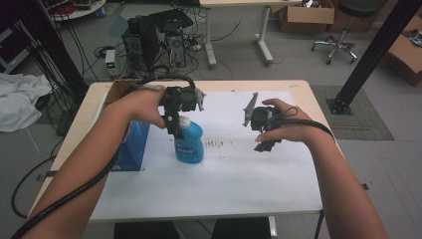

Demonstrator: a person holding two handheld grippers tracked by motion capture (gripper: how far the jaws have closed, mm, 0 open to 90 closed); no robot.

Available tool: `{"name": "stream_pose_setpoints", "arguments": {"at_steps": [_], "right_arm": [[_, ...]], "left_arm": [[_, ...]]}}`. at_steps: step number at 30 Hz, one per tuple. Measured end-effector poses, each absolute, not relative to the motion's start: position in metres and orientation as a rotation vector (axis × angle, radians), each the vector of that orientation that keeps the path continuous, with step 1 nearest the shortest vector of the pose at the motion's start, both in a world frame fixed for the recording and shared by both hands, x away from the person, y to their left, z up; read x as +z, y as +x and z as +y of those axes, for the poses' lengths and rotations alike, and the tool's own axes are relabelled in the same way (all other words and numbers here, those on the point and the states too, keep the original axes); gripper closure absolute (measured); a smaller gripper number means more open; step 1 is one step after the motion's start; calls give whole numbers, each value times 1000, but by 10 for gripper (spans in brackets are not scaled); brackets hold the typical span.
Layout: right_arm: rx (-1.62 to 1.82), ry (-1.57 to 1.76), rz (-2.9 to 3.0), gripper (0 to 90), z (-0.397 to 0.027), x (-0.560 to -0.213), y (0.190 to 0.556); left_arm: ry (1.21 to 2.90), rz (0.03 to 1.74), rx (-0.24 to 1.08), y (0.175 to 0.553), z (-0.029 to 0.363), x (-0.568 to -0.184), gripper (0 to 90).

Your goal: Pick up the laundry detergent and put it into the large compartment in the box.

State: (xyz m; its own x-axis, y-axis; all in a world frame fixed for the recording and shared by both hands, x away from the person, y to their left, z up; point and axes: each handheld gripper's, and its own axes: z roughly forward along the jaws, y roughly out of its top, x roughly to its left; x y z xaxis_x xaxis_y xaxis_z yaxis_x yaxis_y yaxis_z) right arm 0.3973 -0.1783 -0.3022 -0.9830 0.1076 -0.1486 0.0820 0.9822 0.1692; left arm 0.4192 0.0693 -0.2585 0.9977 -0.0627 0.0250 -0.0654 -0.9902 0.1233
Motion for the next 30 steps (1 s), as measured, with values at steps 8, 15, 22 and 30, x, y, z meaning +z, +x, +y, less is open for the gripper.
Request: {"name": "stream_pose_setpoints", "arguments": {"at_steps": [8, 15, 22, 30], "right_arm": [[248, 149, 2969, 161, -179, -303, 398], [244, 143, 2970, 161, -176, -304, 398], [245, 142, 2971, 161, -176, -306, 398], [244, 146, 2969, 161, -177, -306, 398]], "left_arm": [[3027, -129, 22, 416, 66, -271, 1], [3045, -143, 28, 415, 65, -281, 1], [3060, -149, 40, 415, 62, -289, 1], [3054, -173, 56, 414, 60, -293, 1]]}}
